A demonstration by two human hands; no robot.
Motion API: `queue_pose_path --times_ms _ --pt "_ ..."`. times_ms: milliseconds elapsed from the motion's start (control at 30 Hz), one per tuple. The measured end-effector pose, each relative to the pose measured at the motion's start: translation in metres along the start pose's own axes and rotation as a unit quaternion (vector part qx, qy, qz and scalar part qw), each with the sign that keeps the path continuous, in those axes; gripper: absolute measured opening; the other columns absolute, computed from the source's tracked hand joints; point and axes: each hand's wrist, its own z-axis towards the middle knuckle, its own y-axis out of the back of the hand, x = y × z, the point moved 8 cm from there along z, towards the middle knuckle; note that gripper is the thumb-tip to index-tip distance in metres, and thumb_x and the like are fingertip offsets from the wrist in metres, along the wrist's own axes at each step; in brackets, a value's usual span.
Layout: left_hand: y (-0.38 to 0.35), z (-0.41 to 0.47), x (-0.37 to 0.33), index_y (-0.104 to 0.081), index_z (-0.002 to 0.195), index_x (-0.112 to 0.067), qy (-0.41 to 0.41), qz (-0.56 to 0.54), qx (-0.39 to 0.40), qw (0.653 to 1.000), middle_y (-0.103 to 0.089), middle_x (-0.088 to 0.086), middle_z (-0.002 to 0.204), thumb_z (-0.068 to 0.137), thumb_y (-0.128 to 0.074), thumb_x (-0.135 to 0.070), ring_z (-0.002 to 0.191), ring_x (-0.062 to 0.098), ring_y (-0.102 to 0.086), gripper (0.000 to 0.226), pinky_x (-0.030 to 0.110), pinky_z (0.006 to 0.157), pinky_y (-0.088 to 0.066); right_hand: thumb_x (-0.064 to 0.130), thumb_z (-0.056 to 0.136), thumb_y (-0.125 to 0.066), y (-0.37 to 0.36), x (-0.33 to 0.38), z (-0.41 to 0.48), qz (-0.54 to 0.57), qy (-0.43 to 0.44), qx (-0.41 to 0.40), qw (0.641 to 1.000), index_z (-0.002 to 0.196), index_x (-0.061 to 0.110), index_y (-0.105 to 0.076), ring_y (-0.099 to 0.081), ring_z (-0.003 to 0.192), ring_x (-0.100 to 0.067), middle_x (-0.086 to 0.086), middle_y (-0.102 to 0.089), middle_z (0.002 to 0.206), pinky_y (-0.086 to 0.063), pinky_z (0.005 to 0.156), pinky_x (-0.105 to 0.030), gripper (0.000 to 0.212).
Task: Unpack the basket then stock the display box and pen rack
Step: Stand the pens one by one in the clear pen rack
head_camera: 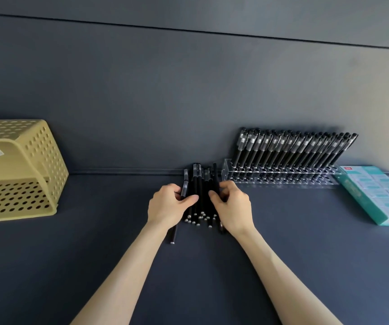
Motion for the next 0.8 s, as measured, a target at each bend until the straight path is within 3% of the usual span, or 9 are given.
queue_pose_path --times_ms 200,367,500,633,700,800 --pt "-0.001 0.000 0.001 -0.066 0.091 -0.014 0.000 -0.020 0.007 1.000 -0.067 -0.004 0.081 0.085 -0.067 -0.037 0.083 0.018 -0.064 0.023 0.032 0.076 -0.047 0.033 0.088 -0.062 0.003 0.000 0.000 0.031 -0.005 -0.007 0.999 0.094 0.017 -0.055 -0.047 0.060 -0.006 0.012 -0.050 0.066 -0.034 0.057 -0.021 0.018" --pt "-0.002 -0.002 0.000 -0.057 0.095 -0.006 -0.012 -0.001 0.009 1.000 -0.059 0.002 0.073 0.099 -0.043 -0.032 0.063 0.016 -0.051 0.030 0.030 0.058 -0.039 0.027 0.087 -0.064 0.009 0.000 -0.003 0.110 -0.005 -0.031 0.993 0.082 0.017 -0.058 -0.050 0.059 -0.012 0.003 -0.058 0.064 -0.044 0.059 -0.027 0.013" --pt "0.005 -0.006 -0.003 -0.051 0.097 -0.001 -0.001 -0.083 -0.015 0.996 -0.053 0.001 0.072 0.102 -0.032 -0.030 0.058 0.013 -0.045 0.035 0.026 0.054 -0.037 0.028 0.089 -0.061 0.023 0.006 -0.004 0.175 0.023 -0.029 0.984 0.079 0.029 -0.058 -0.043 0.056 -0.007 0.011 -0.050 0.058 -0.042 0.058 -0.019 0.010" --pt "-0.003 -0.024 -0.036 -0.038 0.085 -0.013 -0.049 -0.219 -0.012 0.974 -0.054 0.000 0.074 0.103 -0.033 -0.023 0.048 0.007 -0.046 0.022 0.025 0.047 -0.042 0.029 0.093 -0.055 0.050 0.006 0.000 0.186 0.049 0.015 0.981 0.084 0.034 -0.060 -0.038 0.050 -0.008 0.013 -0.045 0.052 -0.042 0.048 -0.023 0.011" --pt "-0.014 -0.031 -0.055 -0.035 0.084 -0.014 -0.064 -0.270 -0.006 0.961 -0.051 -0.001 0.073 0.103 -0.034 -0.018 0.045 0.006 -0.040 0.019 0.023 0.043 -0.037 0.023 0.094 -0.054 0.071 -0.003 0.001 0.173 0.067 0.023 0.982 0.092 0.028 -0.064 -0.042 0.051 -0.002 0.016 -0.049 0.058 -0.036 0.051 -0.011 0.011" --pt "-0.044 -0.040 -0.084 -0.036 0.084 -0.015 -0.052 -0.346 0.015 0.937 -0.041 -0.004 0.065 0.101 -0.040 -0.018 0.043 0.004 -0.028 0.018 0.018 0.037 -0.023 0.011 0.094 -0.054 0.107 -0.027 0.002 0.186 0.067 0.049 0.979 0.105 0.017 -0.067 -0.047 0.057 0.004 0.009 -0.051 0.082 -0.038 0.061 -0.009 0.018"
